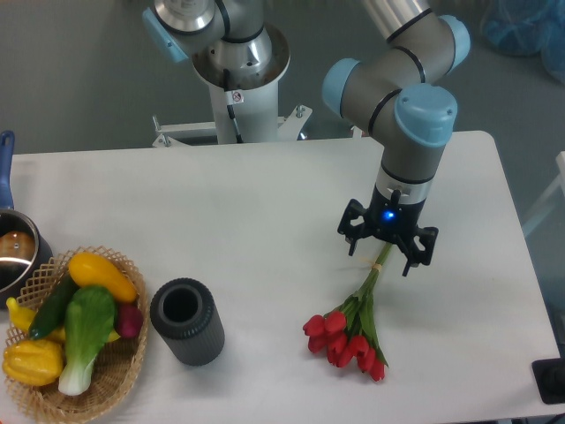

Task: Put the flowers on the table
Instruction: 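Open the gripper and lift it away from the tulips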

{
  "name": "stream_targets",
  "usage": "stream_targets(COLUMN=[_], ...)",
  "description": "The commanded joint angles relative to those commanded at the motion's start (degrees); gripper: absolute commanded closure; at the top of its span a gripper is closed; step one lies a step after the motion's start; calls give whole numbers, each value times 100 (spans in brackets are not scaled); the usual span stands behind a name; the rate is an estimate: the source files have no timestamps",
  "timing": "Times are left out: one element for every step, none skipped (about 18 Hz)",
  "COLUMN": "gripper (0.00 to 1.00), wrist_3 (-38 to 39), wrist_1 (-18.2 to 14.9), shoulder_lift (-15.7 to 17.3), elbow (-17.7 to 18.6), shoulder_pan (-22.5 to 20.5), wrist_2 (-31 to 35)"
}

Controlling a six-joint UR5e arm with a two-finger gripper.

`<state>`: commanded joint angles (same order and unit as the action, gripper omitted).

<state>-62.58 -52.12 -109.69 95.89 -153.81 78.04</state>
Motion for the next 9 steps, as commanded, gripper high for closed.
stream_targets(gripper=[0, 0, 0, 0, 0, 0, 0, 0, 0], wrist_3=[-18, -53, -149, -280, -412, -509, -527, -528, -528], wrist_1=[-9, -18, -26, -27, -27, -27, -27, -27, -27], shoulder_lift=[0, 9, 9, 9, 9, 9, 9, 18, 18], elbow=[-53, -53, -53, -45, -36, -36, -36, -36, -36], shoulder_pan=[0, 9, 9, 9, 9, 9, 9, 9, 9], wrist_2=[114, 220, 282, 326, 387, 414, 423, 423, 423])
